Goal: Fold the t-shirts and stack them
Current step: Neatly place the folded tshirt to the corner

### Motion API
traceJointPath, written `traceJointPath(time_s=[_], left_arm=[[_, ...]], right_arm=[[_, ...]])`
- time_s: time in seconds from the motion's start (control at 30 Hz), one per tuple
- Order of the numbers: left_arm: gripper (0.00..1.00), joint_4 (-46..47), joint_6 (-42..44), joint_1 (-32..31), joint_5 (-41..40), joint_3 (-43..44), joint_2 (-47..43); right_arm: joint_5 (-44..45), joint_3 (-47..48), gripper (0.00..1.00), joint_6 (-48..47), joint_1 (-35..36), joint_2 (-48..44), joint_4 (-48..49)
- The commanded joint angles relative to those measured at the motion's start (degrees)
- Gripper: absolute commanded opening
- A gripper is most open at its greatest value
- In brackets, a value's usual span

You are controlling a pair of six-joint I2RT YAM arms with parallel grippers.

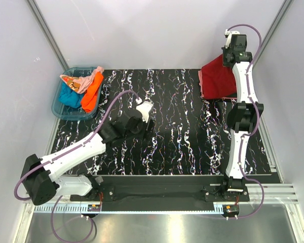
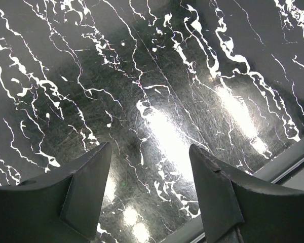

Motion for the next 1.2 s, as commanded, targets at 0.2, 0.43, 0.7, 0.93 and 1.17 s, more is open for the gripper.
traceJointPath(time_s=[0.2, 0.43, 0.7, 0.93, 1.17], left_arm=[[0.68, 0.3, 0.9, 0.3, 1.0, 4.5, 2.6], [0.68, -2.3, 1.5, 0.7, 0.4, 6.7, 4.2], [0.68, -5.3, 2.3, 0.9, 0.5, 11.9, 8.5], [0.68, -11.0, 1.9, 0.9, -1.0, 16.5, 10.8], [0.68, -16.3, -0.8, 0.9, -1.3, 21.6, 11.7]], right_arm=[[-1.3, 1.6, 0.0, 1.7, -1.9, 2.8, 7.6], [0.5, 2.6, 0.0, 1.3, -2.8, 6.7, 11.1], [6.3, 2.0, 0.0, -1.8, -3.7, 12.4, 17.4], [11.8, 6.7, 0.45, -4.8, -4.3, 19.3, 25.0], [13.4, 7.6, 0.75, 2.8, -6.9, 14.0, 28.4]])
